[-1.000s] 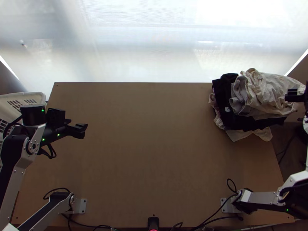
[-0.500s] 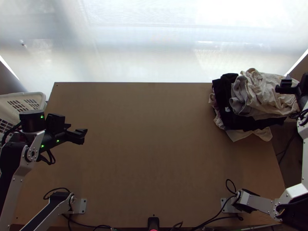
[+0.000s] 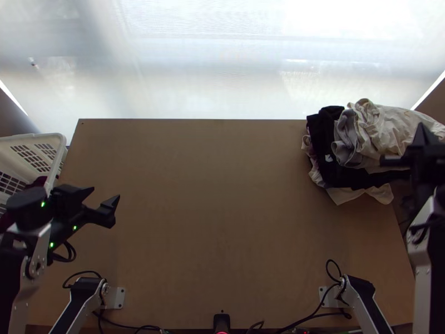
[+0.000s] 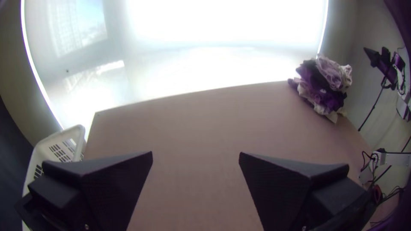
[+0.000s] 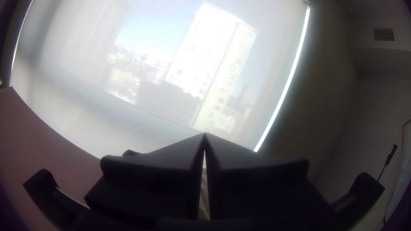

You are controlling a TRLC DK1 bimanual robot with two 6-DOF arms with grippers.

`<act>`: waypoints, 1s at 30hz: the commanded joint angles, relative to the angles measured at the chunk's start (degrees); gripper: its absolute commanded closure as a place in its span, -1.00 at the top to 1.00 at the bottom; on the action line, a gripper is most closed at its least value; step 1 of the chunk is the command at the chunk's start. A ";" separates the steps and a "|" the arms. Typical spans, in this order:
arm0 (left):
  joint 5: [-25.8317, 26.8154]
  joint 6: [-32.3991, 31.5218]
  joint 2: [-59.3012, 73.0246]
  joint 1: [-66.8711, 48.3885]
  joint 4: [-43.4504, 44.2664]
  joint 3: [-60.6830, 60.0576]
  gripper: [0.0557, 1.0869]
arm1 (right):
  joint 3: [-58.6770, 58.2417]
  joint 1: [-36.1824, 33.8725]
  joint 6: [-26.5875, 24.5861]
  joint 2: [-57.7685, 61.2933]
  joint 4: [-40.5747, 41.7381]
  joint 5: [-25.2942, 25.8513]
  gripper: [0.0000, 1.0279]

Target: Fold the t-shirt

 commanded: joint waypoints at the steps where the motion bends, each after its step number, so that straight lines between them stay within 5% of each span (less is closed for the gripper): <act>1: -1.51 0.19 -21.20 2.08 14.57 -15.09 0.91 | -22.29 2.37 -0.73 -20.59 7.55 0.31 -0.94; 14: -1.60 5.46 -36.67 3.13 32.94 -32.49 0.91 | -42.86 18.27 -1.08 -43.44 8.70 11.56 -0.94; 20: -0.46 7.48 -36.75 1.02 41.47 -43.92 0.91 | -48.13 17.75 -4.42 -47.49 8.87 13.93 -0.94; 30: -0.55 9.77 -36.67 -4.08 40.41 -48.93 0.91 | -48.40 20.65 6.57 -47.40 -6.95 14.20 -0.82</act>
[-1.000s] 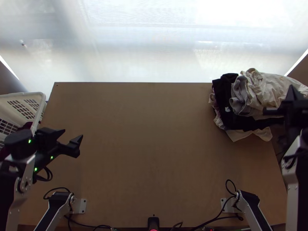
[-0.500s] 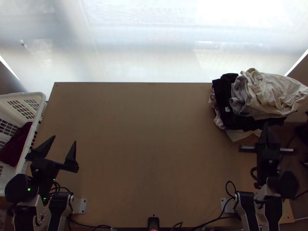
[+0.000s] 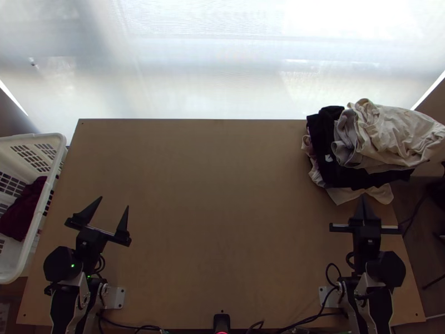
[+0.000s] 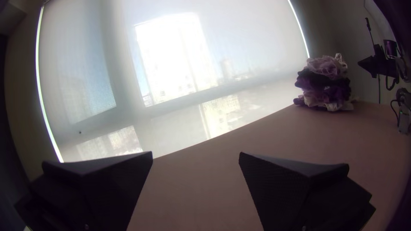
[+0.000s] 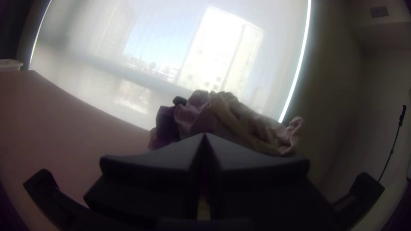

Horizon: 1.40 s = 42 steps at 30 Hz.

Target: Fold the t-shirt

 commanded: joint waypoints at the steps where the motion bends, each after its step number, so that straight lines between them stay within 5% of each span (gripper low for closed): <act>1: 0.09 2.34 -0.40 -2.22 -2.79 -3.35 0.91 | -1.23 2.77 4.27 -0.97 -8.66 0.60 -0.79; 9: 0.09 4.97 -0.40 -2.92 -9.20 -3.44 0.91 | -1.14 4.00 1.99 -0.97 -13.75 0.69 -0.53; 13: 0.09 5.68 -0.32 -2.66 -9.29 -3.44 0.91 | -1.23 2.86 2.52 0.43 -14.11 0.25 0.63; 15: 0.09 5.85 -0.32 -2.04 -9.38 -3.44 0.91 | -1.23 2.16 2.60 0.61 -14.11 0.25 0.91; 42: 0.18 5.85 -0.40 -1.60 -9.38 -3.44 0.91 | -1.23 0.75 2.60 -0.71 -14.11 0.08 0.91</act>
